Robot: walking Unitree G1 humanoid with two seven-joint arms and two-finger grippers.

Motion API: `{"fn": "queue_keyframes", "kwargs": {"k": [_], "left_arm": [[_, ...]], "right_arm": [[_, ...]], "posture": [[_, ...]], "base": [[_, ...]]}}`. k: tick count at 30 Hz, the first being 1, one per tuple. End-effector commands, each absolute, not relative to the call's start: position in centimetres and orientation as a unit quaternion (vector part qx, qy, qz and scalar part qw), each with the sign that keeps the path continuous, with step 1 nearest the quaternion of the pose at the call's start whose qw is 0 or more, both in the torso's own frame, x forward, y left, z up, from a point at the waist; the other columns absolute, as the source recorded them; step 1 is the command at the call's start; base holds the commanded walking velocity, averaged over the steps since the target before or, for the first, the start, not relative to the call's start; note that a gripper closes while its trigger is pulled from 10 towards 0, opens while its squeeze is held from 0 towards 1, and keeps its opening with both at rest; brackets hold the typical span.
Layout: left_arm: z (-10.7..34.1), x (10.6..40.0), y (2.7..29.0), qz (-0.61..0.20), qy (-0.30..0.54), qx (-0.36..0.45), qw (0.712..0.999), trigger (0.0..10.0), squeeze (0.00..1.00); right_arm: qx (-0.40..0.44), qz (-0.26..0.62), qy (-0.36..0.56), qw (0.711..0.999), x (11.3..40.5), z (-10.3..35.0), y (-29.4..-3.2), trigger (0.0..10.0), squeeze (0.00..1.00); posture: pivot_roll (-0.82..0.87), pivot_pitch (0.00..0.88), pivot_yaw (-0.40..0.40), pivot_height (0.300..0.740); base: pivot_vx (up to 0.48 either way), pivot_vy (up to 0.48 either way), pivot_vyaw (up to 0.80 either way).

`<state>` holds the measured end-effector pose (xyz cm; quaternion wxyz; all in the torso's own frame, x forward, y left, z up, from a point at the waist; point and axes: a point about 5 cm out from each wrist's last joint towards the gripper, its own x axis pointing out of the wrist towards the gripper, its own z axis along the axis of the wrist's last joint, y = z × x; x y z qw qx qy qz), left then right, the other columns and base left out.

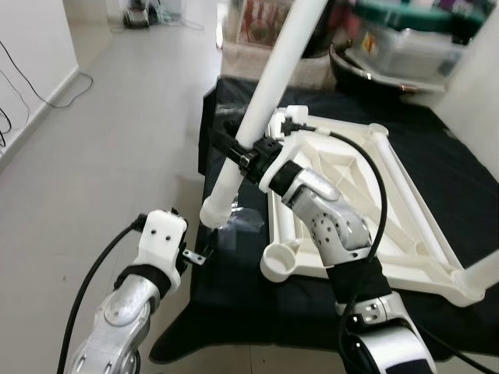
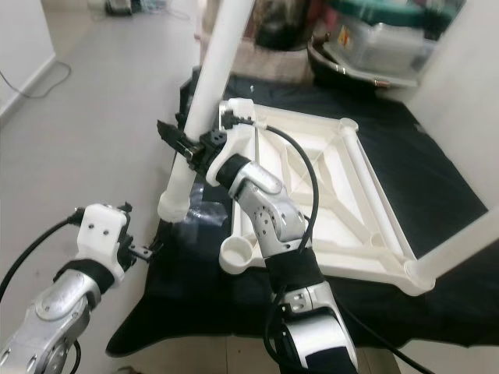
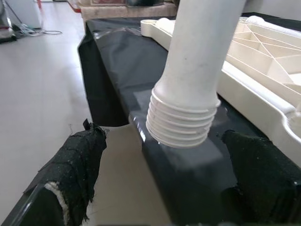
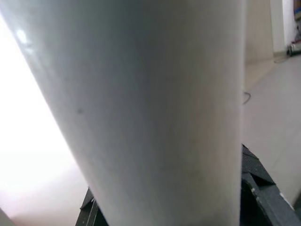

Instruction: Building children table

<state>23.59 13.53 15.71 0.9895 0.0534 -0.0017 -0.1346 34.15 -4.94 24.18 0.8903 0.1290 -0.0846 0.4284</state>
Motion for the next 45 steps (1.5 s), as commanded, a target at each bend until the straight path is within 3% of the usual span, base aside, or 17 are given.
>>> {"fn": "queue_keyframes", "kwargs": {"k": [1, 11, 19, 35, 38, 45], "left_arm": [[15.6, 23.6, 13.2, -0.137, -0.004, 0.05, 0.989, 10.0, 0.0], [15.3, 23.9, 13.8, -0.125, 0.008, 0.023, 0.992, 10.0, 0.0], [15.6, 24.2, 14.6, -0.104, -0.001, 0.019, 0.994, 10.0, 0.0], [15.9, 24.7, 14.8, -0.095, -0.015, 0.056, 0.994, 10.0, 0.0], [15.9, 24.7, 14.5, -0.1, -0.018, 0.062, 0.993, 10.0, 0.0], [16.0, 25.0, 14.1, -0.095, -0.023, 0.056, 0.994, 10.0, 0.0]], "right_arm": [[0.131, 0.422, -0.093, 0.892, 34.1, 24.5, -5.5, 10.0, 0.0], [0.138, 0.416, -0.083, 0.895, 34.1, 24.1, -5.7, 10.0, 0.0], [0.132, 0.398, -0.089, 0.904, 34.2, 23.8, -6.0, 10.0, 0.0], [0.122, 0.392, -0.083, 0.908, 33.5, 22.8, -6.1, 10.0, 0.0], [0.09, 0.39, -0.1, 0.911, 33.3, 22.7, -5.9, 10.0, 0.0], [0.099, 0.392, -0.094, 0.91, 33.3, 22.4, -5.9, 10.0, 0.0]], "posture": [[0.12, 0.0, -0.148, 0.74], [0.12, 0.0, -0.137, 0.74], [0.12, 0.0, -0.13, 0.74], [0.12, 0.0, -0.123, 0.74], [0.12, 0.0, -0.125, 0.74], [0.12, 0.0, -0.129, 0.74]], "base": [[0.0, 0.0, 0.0], [0.0, 0.169, 0.0], [0.0, 0.407, -0.71], [0.0, 0.0, -0.71], [0.0, 0.0, 0.0], [0.0, -0.253, 0.0]]}}
